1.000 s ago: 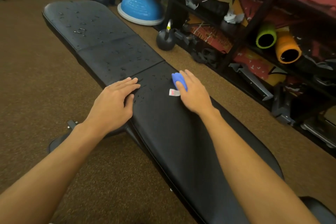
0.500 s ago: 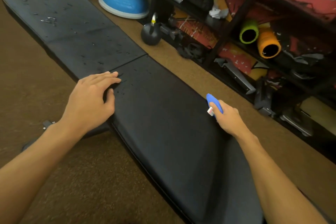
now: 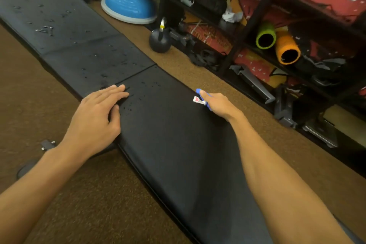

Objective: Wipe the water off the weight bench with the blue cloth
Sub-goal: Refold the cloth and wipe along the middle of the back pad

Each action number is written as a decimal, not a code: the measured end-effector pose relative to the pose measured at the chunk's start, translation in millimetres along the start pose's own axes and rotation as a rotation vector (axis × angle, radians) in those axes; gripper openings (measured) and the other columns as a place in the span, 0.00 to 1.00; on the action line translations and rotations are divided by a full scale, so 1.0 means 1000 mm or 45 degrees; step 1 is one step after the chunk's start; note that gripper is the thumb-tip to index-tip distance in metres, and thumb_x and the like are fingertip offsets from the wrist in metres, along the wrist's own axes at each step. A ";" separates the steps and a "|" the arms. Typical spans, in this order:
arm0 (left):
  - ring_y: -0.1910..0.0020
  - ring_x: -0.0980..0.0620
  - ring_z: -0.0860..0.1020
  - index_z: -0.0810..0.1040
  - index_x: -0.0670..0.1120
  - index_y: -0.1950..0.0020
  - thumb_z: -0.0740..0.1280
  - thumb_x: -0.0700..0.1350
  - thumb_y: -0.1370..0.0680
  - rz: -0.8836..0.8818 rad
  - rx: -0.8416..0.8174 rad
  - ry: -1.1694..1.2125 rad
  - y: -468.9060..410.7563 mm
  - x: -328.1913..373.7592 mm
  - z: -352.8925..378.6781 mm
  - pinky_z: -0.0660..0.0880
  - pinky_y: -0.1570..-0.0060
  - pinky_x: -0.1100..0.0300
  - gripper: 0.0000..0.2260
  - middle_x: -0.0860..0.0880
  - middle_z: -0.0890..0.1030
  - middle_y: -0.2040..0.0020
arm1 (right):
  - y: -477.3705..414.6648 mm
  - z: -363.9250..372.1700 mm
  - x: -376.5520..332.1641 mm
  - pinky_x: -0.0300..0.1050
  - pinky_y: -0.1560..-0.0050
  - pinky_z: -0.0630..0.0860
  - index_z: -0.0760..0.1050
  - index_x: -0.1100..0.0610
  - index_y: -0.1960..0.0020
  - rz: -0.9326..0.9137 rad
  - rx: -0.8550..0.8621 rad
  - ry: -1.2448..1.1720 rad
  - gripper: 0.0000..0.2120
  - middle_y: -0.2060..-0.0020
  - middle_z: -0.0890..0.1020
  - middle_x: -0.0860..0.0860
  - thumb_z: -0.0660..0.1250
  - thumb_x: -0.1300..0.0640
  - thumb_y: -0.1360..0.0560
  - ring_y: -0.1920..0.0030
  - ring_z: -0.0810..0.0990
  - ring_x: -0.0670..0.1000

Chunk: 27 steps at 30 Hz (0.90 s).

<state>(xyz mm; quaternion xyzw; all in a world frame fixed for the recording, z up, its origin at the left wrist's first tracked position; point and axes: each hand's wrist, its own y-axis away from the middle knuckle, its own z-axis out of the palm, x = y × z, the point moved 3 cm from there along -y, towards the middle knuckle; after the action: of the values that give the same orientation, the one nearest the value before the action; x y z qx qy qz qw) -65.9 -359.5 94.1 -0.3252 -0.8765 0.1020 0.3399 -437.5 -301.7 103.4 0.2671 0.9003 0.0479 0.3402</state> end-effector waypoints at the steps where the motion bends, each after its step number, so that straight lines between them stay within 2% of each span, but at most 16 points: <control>1: 0.21 0.51 0.70 0.78 0.47 0.27 0.61 0.42 0.17 -0.009 0.001 0.004 0.000 0.000 0.000 0.66 0.22 0.40 0.19 0.50 0.76 0.24 | -0.005 0.004 -0.006 0.44 0.46 0.74 0.85 0.48 0.40 -0.031 -0.016 -0.079 0.22 0.61 0.79 0.44 0.60 0.36 0.16 0.56 0.77 0.48; 3: 0.21 0.51 0.69 0.78 0.47 0.27 0.63 0.39 0.17 -0.023 0.000 0.017 -0.001 0.000 0.001 0.66 0.21 0.41 0.19 0.51 0.75 0.24 | -0.005 0.004 -0.008 0.37 0.58 0.72 0.85 0.56 0.44 -0.100 -0.034 -0.187 0.20 0.65 0.77 0.44 0.65 0.41 0.15 0.63 0.74 0.44; 5: 0.21 0.52 0.69 0.78 0.47 0.27 0.63 0.39 0.17 -0.022 -0.006 0.033 -0.002 -0.001 0.001 0.65 0.21 0.42 0.19 0.51 0.75 0.24 | -0.005 -0.001 0.008 0.36 0.64 0.67 0.84 0.55 0.49 -0.129 -0.078 -0.258 0.15 0.67 0.77 0.43 0.67 0.44 0.16 0.67 0.71 0.42; 7: 0.21 0.52 0.69 0.78 0.47 0.27 0.61 0.41 0.18 -0.015 -0.009 0.043 -0.002 -0.001 0.001 0.66 0.21 0.42 0.19 0.51 0.75 0.23 | -0.007 -0.006 0.023 0.36 0.65 0.66 0.85 0.52 0.42 -0.057 -0.139 -0.310 0.16 0.60 0.80 0.47 0.66 0.42 0.16 0.64 0.73 0.43; 9: 0.21 0.53 0.68 0.78 0.47 0.27 0.59 0.43 0.18 -0.015 -0.010 0.040 -0.002 -0.001 0.001 0.65 0.21 0.43 0.20 0.51 0.74 0.23 | -0.008 -0.007 0.019 0.32 0.68 0.65 0.83 0.48 0.34 0.036 -0.183 -0.295 0.18 0.58 0.79 0.49 0.63 0.41 0.15 0.67 0.70 0.40; 10: 0.20 0.53 0.68 0.78 0.47 0.27 0.59 0.42 0.17 -0.019 -0.011 0.041 -0.001 -0.001 0.001 0.64 0.20 0.44 0.20 0.51 0.74 0.22 | -0.011 -0.004 0.011 0.32 0.69 0.64 0.84 0.46 0.37 0.061 -0.201 -0.271 0.16 0.59 0.78 0.48 0.61 0.41 0.14 0.70 0.68 0.40; 11: 0.20 0.53 0.67 0.78 0.47 0.26 0.60 0.41 0.16 -0.023 -0.014 0.043 -0.001 0.000 0.001 0.63 0.20 0.44 0.19 0.51 0.74 0.22 | -0.012 -0.002 -0.003 0.32 0.69 0.64 0.84 0.44 0.46 0.071 -0.209 -0.245 0.16 0.62 0.77 0.47 0.60 0.40 0.14 0.72 0.67 0.40; 12: 0.19 0.54 0.66 0.77 0.48 0.25 0.60 0.41 0.16 -0.025 -0.019 0.048 -0.001 -0.001 0.001 0.63 0.20 0.44 0.19 0.52 0.73 0.22 | -0.014 0.002 -0.021 0.34 0.67 0.64 0.81 0.44 0.55 0.062 -0.201 -0.209 0.18 0.65 0.74 0.47 0.58 0.40 0.13 0.72 0.66 0.41; 14: 0.19 0.55 0.65 0.76 0.48 0.24 0.59 0.42 0.16 -0.025 -0.027 0.051 -0.001 -0.001 0.000 0.62 0.19 0.45 0.20 0.52 0.72 0.21 | -0.018 0.010 -0.056 0.39 0.63 0.64 0.73 0.44 0.62 0.010 -0.169 -0.185 0.21 0.67 0.69 0.48 0.57 0.39 0.13 0.68 0.65 0.45; 16: 0.19 0.55 0.65 0.76 0.49 0.24 0.60 0.41 0.16 -0.031 -0.027 0.062 -0.001 -0.001 0.001 0.63 0.19 0.44 0.20 0.52 0.72 0.21 | -0.025 0.019 -0.077 0.40 0.61 0.65 0.75 0.47 0.61 -0.027 -0.160 -0.184 0.21 0.66 0.69 0.49 0.59 0.40 0.14 0.66 0.65 0.47; 18: 0.19 0.54 0.66 0.76 0.49 0.25 0.62 0.39 0.17 -0.050 -0.024 0.077 -0.003 -0.001 0.002 0.63 0.20 0.43 0.20 0.52 0.73 0.21 | -0.029 0.020 -0.079 0.36 0.64 0.65 0.78 0.47 0.60 -0.064 -0.164 -0.225 0.19 0.68 0.70 0.46 0.61 0.41 0.14 0.67 0.64 0.45; 20: 0.20 0.54 0.66 0.76 0.48 0.25 0.61 0.39 0.17 -0.059 -0.021 0.079 -0.003 0.000 0.003 0.63 0.20 0.43 0.20 0.52 0.73 0.22 | -0.026 0.014 -0.060 0.35 0.67 0.63 0.79 0.50 0.60 -0.055 -0.175 -0.227 0.20 0.71 0.71 0.44 0.61 0.42 0.14 0.69 0.64 0.44; 23: 0.19 0.55 0.66 0.76 0.48 0.24 0.56 0.44 0.18 -0.064 -0.023 0.069 -0.002 0.001 0.002 0.63 0.19 0.45 0.23 0.52 0.73 0.22 | -0.017 -0.002 -0.015 0.36 0.68 0.61 0.77 0.52 0.61 0.026 -0.196 -0.220 0.22 0.72 0.71 0.44 0.64 0.38 0.17 0.71 0.64 0.43; 25: 0.19 0.55 0.65 0.76 0.48 0.24 0.56 0.44 0.18 -0.066 -0.025 0.067 -0.001 0.003 0.001 0.61 0.18 0.46 0.23 0.52 0.72 0.21 | -0.023 -0.005 0.000 0.36 0.70 0.60 0.83 0.51 0.54 0.066 -0.214 -0.225 0.22 0.69 0.70 0.45 0.64 0.34 0.18 0.72 0.62 0.43; 27: 0.19 0.55 0.64 0.75 0.49 0.23 0.59 0.40 0.17 -0.067 -0.029 0.070 -0.001 0.004 0.002 0.60 0.18 0.46 0.22 0.52 0.72 0.21 | -0.036 0.003 -0.014 0.35 0.72 0.59 0.84 0.47 0.39 0.051 -0.263 -0.236 0.19 0.68 0.67 0.46 0.62 0.37 0.16 0.73 0.60 0.43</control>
<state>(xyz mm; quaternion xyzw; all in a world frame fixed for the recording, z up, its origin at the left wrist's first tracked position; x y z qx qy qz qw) -70.1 -357.7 95.6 -0.3086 -0.8761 0.0742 0.3629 -443.4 -339.7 99.8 0.2520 0.8498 0.1221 0.4466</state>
